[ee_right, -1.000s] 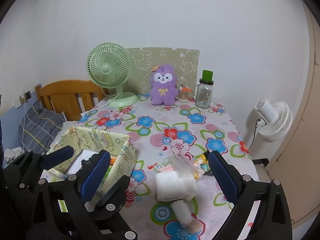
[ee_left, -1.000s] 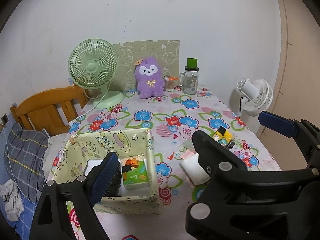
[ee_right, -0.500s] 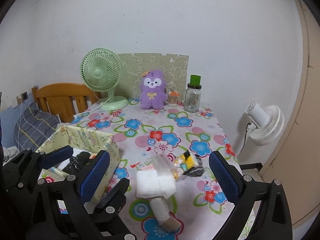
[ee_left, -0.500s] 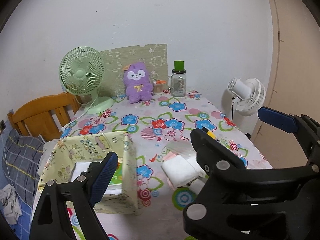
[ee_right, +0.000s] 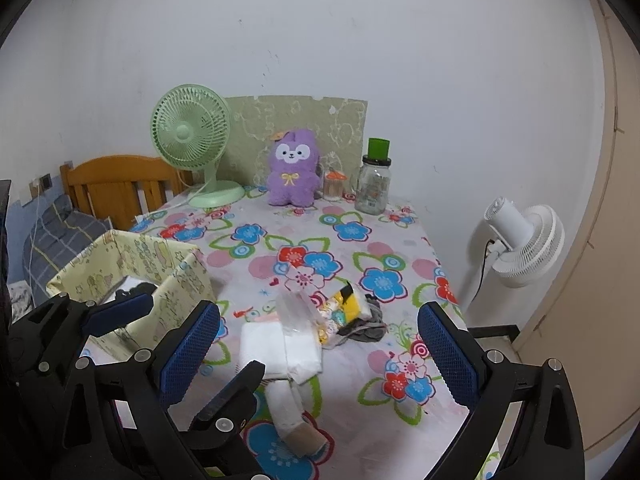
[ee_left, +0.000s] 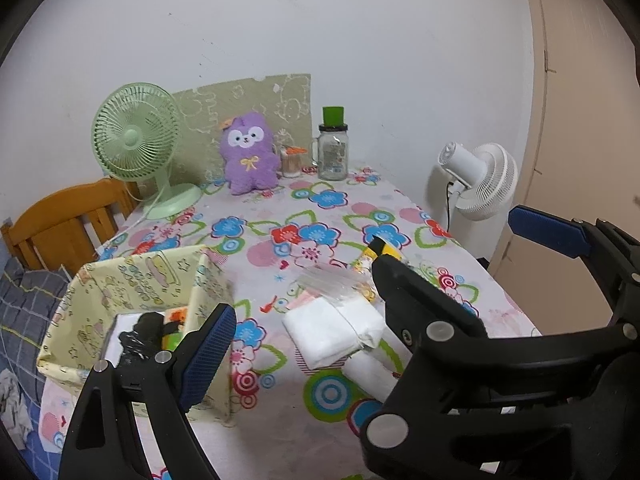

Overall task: Organize soft objects
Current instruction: 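Move both tools toward the white pads lying on the table, then close the right tool around the white rolled pad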

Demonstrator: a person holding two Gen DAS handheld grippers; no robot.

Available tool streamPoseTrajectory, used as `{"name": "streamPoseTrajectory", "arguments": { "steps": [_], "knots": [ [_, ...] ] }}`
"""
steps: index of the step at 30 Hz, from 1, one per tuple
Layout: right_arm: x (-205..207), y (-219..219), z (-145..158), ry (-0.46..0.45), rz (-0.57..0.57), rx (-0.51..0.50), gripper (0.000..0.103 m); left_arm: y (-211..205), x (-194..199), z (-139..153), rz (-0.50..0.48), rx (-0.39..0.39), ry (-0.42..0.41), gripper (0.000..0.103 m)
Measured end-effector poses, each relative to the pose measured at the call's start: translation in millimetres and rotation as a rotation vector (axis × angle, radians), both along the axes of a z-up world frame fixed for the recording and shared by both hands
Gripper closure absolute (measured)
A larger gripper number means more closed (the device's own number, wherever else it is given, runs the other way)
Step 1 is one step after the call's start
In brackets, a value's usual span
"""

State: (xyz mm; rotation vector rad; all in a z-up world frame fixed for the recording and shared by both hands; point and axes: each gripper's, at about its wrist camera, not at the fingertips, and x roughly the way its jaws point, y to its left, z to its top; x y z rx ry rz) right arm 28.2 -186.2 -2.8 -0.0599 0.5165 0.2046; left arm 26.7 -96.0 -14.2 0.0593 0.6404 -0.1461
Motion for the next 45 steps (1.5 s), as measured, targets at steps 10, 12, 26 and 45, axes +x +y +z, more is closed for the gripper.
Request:
{"name": "streamPoseTrajectory", "arguments": {
  "steps": [10,12,26,45],
  "knots": [
    [11.6,-12.7,-26.6,0.065,-0.009,0.008,0.002,-14.8,13.1,-25.3,-0.039,0.008,0.06,0.012],
    [14.4,-15.3,-33.3,0.083,-0.011,0.014,0.002,-17.5,14.6,-31.3,-0.046,0.012,0.074,0.012],
    [24.8,-13.6,-76.5,0.177,0.008,0.024,0.003,-19.8,19.3,-71.4,-0.098,0.05,0.166,0.015],
    [50.1,7.0,-127.9,0.443,0.118,0.112,0.058,-14.1,22.1,-101.7,-0.131,0.034,0.251,0.015]
  ]
}}
